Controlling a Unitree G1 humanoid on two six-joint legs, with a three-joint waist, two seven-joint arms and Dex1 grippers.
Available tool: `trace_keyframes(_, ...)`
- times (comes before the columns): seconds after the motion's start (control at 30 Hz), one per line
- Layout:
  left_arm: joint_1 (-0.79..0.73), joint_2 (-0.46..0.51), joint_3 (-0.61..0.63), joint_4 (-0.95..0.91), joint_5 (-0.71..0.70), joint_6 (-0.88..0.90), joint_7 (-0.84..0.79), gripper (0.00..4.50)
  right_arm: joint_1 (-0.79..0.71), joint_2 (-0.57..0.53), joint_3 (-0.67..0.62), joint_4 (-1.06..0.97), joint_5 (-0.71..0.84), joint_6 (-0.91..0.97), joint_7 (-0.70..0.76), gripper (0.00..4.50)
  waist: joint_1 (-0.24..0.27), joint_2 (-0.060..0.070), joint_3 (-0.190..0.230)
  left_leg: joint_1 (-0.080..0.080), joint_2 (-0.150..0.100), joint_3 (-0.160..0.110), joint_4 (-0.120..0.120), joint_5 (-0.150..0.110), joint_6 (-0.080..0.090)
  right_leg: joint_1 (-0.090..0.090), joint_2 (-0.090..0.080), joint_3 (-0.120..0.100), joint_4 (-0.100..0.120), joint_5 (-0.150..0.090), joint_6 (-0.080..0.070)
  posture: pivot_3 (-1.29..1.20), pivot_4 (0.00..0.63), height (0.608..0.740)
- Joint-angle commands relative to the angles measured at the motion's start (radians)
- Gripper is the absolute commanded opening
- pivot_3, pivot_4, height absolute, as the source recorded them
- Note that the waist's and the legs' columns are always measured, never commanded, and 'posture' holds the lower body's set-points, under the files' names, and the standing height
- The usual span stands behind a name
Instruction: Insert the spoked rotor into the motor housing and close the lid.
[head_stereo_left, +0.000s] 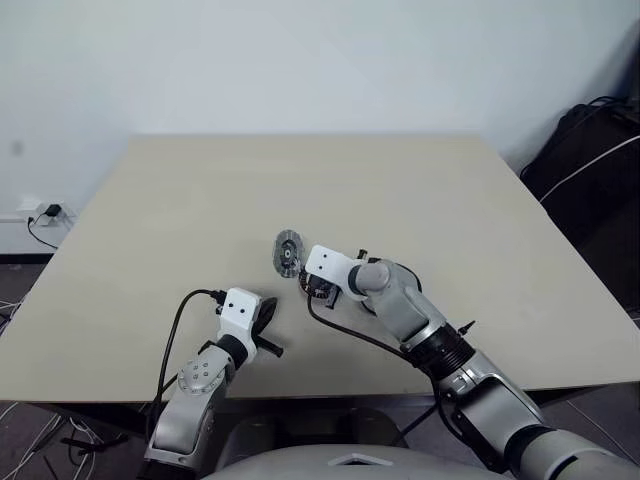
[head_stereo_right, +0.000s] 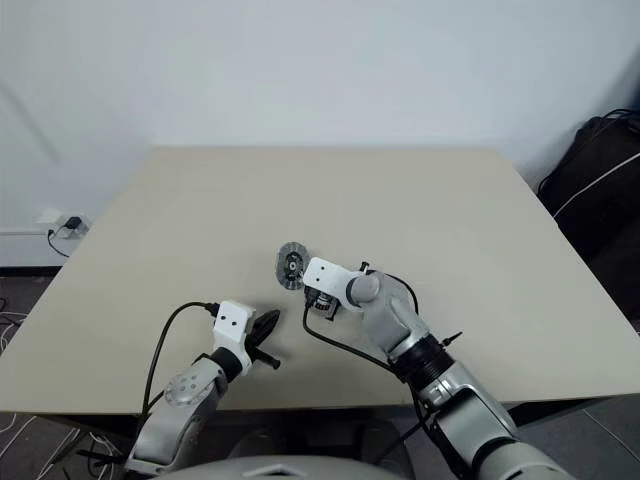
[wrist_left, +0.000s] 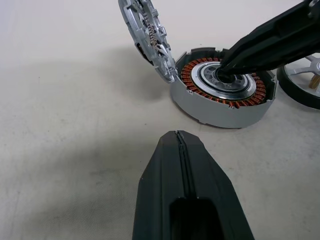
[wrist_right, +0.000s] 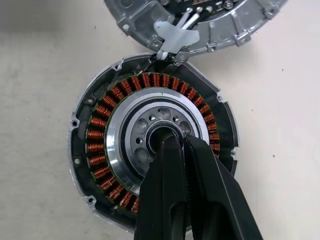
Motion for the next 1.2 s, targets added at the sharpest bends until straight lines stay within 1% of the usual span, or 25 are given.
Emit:
trace_keyframes(0.03,-0.009,-0.006,-0.006,-0.010,-0.004,-0.011,-0.002,0.00,0.001,0.003,-0.041,-0.078,0.038,0.053,0.004,0.04,0.000,0.000,0.000,0.000,0.000,0.000,0.000,0.000,0.000,0.000,0.000,0.000,0.000,0.000,0.000,0.00,0.000,0.740)
trace_keyframes(0.2,-0.011,-0.005,-0.009,-0.006,-0.004,-0.011,-0.006,0.00,0.005,-0.015,-0.063,-0.109,0.073,0.097,-0.007,0.04,0.001,0.000,0.001,0.000,0.000,0.000,0.000,0.000,0.000,0.000,0.000,-0.001,0.000,-0.001,0.002,0.00,0.000,0.740)
trace_keyframes(0.3,-0.013,-0.004,-0.010,-0.005,-0.004,-0.010,-0.007,0.00,0.002,-0.017,-0.080,-0.100,0.090,0.105,-0.033,0.04,0.002,0.000,0.001,-0.001,0.000,0.000,0.000,0.000,0.000,0.000,-0.001,-0.001,0.000,-0.002,0.003,0.00,0.000,0.740)
trace_keyframes(0.47,-0.015,-0.003,-0.012,-0.005,-0.004,-0.008,-0.009,0.00,-0.006,-0.022,-0.079,-0.096,0.126,0.145,-0.019,0.04,0.002,0.000,0.001,-0.001,0.000,0.000,0.000,0.000,0.000,0.000,-0.001,-0.001,0.000,-0.002,0.004,0.00,0.000,0.740)
trace_keyframes(0.6,-0.016,-0.003,-0.013,-0.006,-0.005,-0.006,-0.008,0.00,-0.029,-0.006,-0.097,-0.058,0.145,0.170,-0.051,0.04,0.002,0.000,0.001,-0.001,0.000,0.000,0.000,0.000,0.000,0.000,-0.001,-0.001,0.000,-0.002,0.004,0.00,0.000,0.740)
trace_keyframes(0.87,-0.013,-0.004,-0.012,-0.007,-0.005,-0.006,-0.004,0.00,-0.049,0.010,-0.100,-0.018,0.176,0.169,-0.085,0.04,0.002,0.000,0.001,-0.001,0.000,0.000,0.000,0.000,0.001,0.000,-0.001,-0.001,0.000,-0.001,0.002,0.00,0.000,0.740)
trace_keyframes(1.2,-0.010,-0.003,-0.011,-0.007,-0.005,-0.008,-0.004,0.00,-0.054,0.009,-0.077,-0.025,0.202,0.174,-0.090,0.04,0.002,0.000,0.001,-0.001,0.000,0.000,0.000,0.000,0.001,0.000,-0.001,-0.001,0.000,-0.001,0.003,0.00,0.000,0.740)
